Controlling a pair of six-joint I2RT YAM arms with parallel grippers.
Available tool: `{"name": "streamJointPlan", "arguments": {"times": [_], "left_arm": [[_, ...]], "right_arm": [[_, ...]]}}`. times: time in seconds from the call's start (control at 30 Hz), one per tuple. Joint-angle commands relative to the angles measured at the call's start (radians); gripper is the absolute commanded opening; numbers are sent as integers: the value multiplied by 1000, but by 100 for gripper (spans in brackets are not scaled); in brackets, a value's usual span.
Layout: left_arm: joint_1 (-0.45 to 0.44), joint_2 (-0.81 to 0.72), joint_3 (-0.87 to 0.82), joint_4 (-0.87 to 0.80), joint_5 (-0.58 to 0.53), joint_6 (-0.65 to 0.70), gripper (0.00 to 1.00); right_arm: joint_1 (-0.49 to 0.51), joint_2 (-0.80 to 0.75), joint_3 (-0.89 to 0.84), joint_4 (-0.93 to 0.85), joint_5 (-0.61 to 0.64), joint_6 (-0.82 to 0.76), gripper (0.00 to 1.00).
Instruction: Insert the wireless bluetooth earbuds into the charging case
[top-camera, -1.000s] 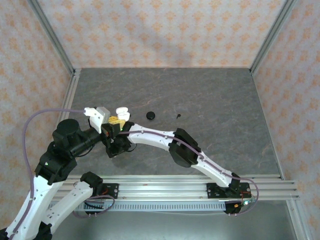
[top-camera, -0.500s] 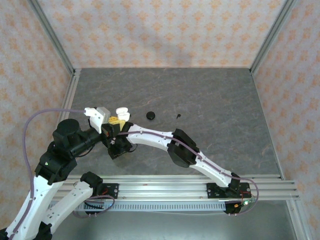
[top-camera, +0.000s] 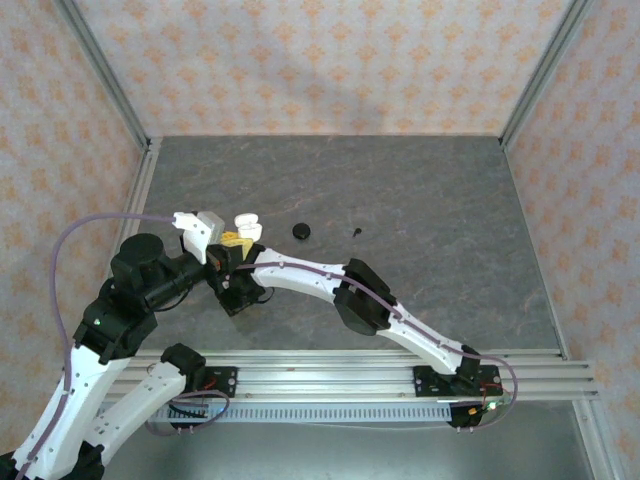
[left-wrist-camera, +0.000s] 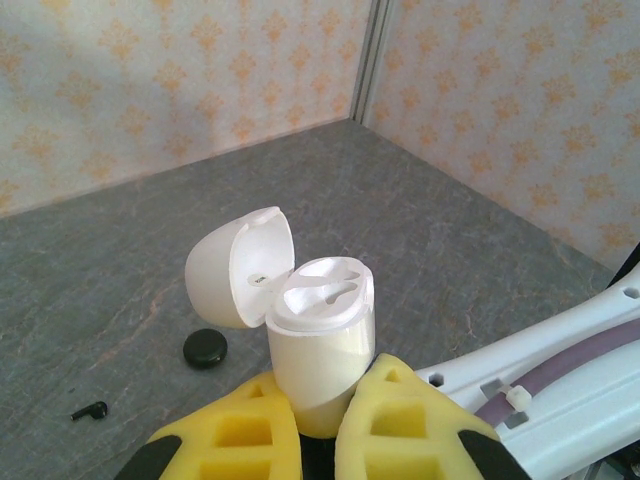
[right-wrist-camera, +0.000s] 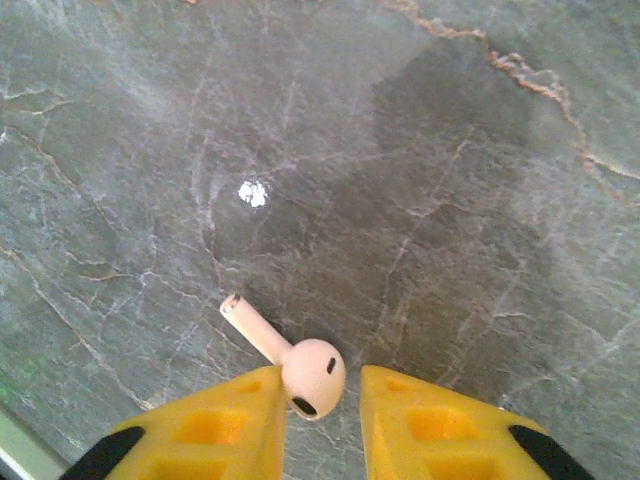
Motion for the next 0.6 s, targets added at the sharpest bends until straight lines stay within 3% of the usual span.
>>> {"name": "streamJointPlan", "arguments": {"times": [0.0, 0.33, 0.57], "left_arm": [[-2, 0, 8, 38, -2, -6, 0], [-2, -20, -8, 32, 7, -32, 0], [-2, -26, -34, 44, 3, -46, 0]], "right_arm": [[4, -55, -76, -18, 49, -45, 23], [-123, -298, -456, 104, 27, -77, 18], [-217, -420, -656, 70, 10, -221, 18]]}}
